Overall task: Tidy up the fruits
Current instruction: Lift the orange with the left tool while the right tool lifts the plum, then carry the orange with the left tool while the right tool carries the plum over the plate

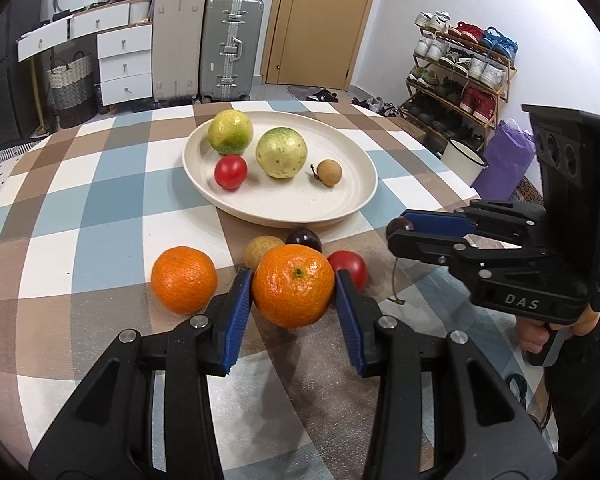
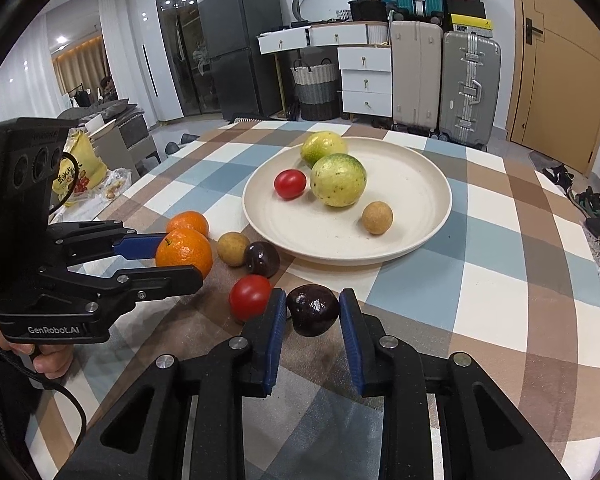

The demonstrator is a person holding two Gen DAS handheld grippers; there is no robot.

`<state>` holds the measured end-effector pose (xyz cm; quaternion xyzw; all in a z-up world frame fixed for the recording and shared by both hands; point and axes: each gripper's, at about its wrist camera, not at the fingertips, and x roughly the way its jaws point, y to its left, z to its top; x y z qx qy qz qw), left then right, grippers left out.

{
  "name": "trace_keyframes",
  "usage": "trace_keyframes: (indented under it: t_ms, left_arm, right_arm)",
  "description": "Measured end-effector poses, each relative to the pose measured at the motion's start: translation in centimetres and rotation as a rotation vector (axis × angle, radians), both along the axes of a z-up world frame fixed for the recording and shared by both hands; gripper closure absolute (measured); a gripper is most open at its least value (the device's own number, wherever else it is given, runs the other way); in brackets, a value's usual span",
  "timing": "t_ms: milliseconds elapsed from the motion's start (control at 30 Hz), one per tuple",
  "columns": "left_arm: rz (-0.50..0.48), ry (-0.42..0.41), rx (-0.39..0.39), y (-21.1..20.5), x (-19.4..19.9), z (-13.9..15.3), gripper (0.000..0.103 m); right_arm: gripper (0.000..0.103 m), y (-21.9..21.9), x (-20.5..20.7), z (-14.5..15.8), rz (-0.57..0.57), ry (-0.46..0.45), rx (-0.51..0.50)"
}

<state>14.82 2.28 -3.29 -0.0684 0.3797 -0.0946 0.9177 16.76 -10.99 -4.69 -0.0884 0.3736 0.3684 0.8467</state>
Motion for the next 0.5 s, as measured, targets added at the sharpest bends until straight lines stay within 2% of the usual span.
trace_keyframes:
  t_ms: [500]
  left_arm:
    - [0.086, -0.059, 0.027, 1.3, -0.3, 1.3, 0.065]
  right_arm:
    - [0.075, -1.3, 0.1, 1.9, -0.053, -0.054, 0.08]
